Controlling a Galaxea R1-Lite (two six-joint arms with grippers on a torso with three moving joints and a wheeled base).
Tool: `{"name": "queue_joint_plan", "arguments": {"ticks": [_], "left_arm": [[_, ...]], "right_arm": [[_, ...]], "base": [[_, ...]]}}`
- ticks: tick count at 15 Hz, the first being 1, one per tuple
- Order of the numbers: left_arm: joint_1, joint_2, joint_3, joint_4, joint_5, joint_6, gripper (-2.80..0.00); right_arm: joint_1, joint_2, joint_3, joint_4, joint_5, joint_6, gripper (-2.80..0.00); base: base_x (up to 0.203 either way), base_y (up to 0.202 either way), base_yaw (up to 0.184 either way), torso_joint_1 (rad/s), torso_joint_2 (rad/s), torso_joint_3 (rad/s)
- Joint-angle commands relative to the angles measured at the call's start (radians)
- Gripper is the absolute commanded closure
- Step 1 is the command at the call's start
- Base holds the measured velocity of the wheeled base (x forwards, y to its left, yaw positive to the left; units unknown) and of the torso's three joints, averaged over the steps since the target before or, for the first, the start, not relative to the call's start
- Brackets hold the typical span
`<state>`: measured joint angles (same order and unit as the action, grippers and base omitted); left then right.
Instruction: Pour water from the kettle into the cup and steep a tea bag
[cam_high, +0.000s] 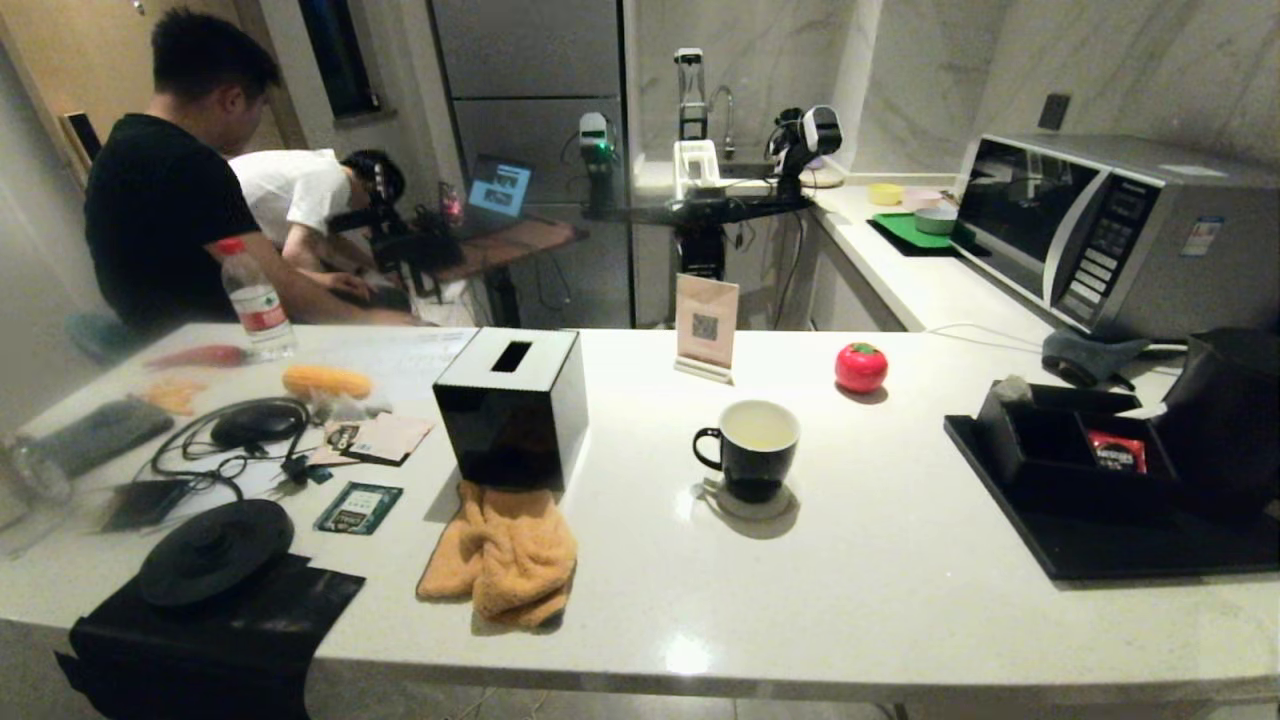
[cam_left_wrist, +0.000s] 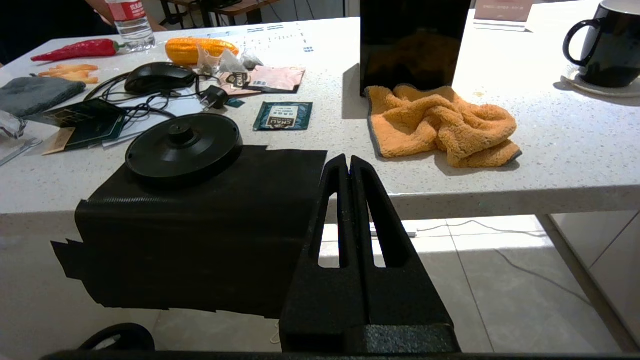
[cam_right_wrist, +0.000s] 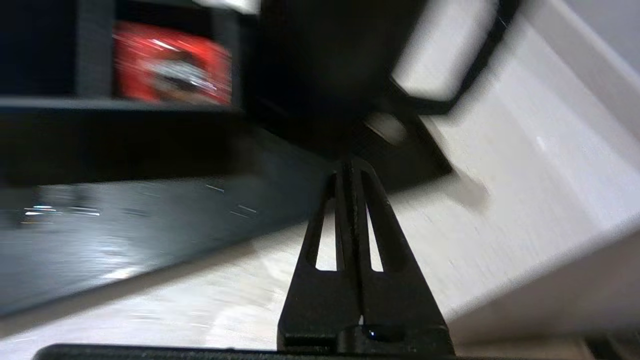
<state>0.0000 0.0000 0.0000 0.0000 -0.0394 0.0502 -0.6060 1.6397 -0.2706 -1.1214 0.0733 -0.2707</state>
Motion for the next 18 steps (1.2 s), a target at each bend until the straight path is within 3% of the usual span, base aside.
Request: {"name": "queue_joint_plan", "arguments": {"ticks": [1, 5, 12, 14, 18], "left_arm": [[0.000, 0.000, 0.000, 0.000, -0.001, 0.000, 0.00], [0.000, 0.000, 0.000, 0.000, -0.001, 0.000, 0.00], [0.000, 0.000, 0.000, 0.000, -0.001, 0.000, 0.00], [0.000, 0.000, 0.000, 0.000, -0.001, 0.000, 0.00], [0.000, 0.000, 0.000, 0.000, -0.001, 0.000, 0.00]], "right_arm": [[0.073, -0.072, -0.002, 0.014, 0.004, -0.001, 0.00], [0.192, -0.135, -0.043, 0.090, 0.005, 0.005, 0.00], [0.245, -0.138, -0.306, 0.319, 0.029, 0.007, 0.00], [0.277, -0.116, -0.322, 0.318, 0.071, 0.013, 0.00], [0.338, -0.029, -0.352, 0.307, 0.074, 0.038, 0.00]], "base": [[0.000, 0.000, 0.000, 0.000, 0.00, 0.000], [0.000, 0.000, 0.000, 0.000, 0.00, 0.000], [0.000, 0.000, 0.000, 0.000, 0.00, 0.000], [0.000, 0.000, 0.000, 0.000, 0.00, 0.000], [0.000, 0.000, 0.000, 0.000, 0.00, 0.000]]}}
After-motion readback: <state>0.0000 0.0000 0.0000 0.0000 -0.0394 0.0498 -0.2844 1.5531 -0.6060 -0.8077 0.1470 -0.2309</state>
